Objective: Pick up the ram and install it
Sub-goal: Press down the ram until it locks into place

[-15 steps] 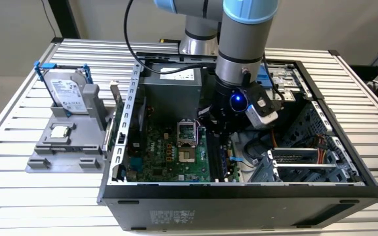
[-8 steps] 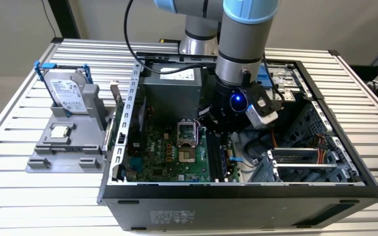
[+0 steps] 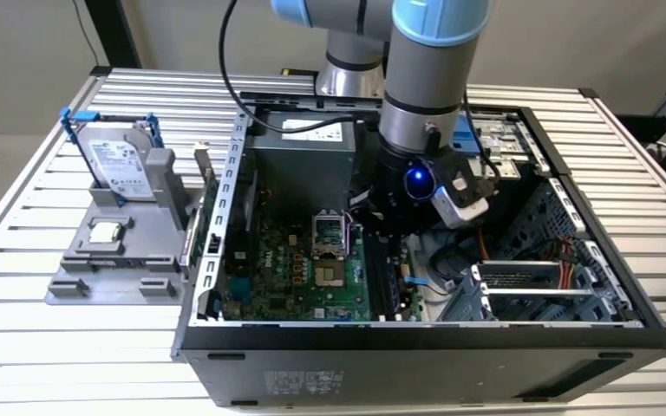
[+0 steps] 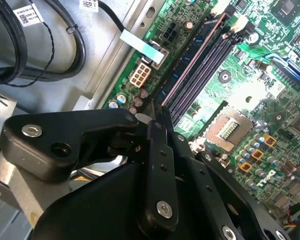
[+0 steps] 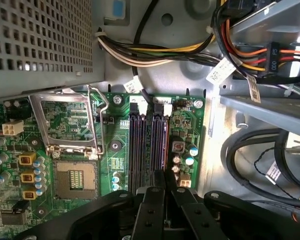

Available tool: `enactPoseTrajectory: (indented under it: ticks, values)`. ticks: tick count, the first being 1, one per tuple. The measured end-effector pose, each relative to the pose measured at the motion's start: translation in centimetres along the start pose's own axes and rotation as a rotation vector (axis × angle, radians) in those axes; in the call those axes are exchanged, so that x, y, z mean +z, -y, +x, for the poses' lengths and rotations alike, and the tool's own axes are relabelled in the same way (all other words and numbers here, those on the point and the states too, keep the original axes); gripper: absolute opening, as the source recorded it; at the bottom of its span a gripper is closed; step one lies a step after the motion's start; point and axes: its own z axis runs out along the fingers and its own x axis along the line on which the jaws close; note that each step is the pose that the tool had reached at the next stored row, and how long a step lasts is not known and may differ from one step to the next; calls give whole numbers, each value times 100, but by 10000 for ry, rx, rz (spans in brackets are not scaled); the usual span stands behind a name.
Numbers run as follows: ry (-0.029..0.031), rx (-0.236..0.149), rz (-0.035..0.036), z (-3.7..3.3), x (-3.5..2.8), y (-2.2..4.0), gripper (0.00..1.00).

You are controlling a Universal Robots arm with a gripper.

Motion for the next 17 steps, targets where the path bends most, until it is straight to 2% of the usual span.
enactPoseTrajectory:
  ticks: [2, 8, 9, 11, 12, 17]
  values:
    - [3, 0, 4, 1, 24, -3, 0]
    - [3, 1, -1, 2, 31, -4, 0]
    - [2, 2, -5, 2, 33, -5, 100]
    - [5, 3, 15, 2, 35, -8, 100]
    - [3, 5, 71, 1, 27, -8, 100]
    - [-7, 46, 90, -6, -197, 27, 100]
